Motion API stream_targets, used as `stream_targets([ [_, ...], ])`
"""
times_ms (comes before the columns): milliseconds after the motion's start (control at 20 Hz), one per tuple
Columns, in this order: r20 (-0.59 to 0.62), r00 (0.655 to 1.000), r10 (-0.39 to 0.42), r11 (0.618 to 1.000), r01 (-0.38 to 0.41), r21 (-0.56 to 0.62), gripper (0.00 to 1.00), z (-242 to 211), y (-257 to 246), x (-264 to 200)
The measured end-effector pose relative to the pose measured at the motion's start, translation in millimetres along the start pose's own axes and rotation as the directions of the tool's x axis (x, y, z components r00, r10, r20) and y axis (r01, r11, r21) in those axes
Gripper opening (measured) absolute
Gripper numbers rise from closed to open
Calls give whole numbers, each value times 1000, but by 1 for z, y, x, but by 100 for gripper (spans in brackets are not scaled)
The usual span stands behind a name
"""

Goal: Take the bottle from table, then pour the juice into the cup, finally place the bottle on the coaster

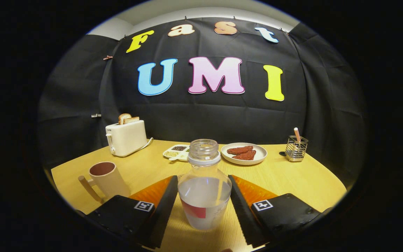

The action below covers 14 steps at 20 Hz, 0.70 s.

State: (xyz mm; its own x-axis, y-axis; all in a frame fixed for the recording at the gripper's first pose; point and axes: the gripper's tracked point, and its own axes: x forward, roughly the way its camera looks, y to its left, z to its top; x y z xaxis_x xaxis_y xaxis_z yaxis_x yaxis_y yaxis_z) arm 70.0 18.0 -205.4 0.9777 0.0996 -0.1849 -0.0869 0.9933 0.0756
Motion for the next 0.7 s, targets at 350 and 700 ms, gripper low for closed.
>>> stream_targets([
  [350,-28,999,37,999,-37,-27,74,-1,3,3],
  [700,1,996,92,966,-89,-241,73,36,20,4],
])
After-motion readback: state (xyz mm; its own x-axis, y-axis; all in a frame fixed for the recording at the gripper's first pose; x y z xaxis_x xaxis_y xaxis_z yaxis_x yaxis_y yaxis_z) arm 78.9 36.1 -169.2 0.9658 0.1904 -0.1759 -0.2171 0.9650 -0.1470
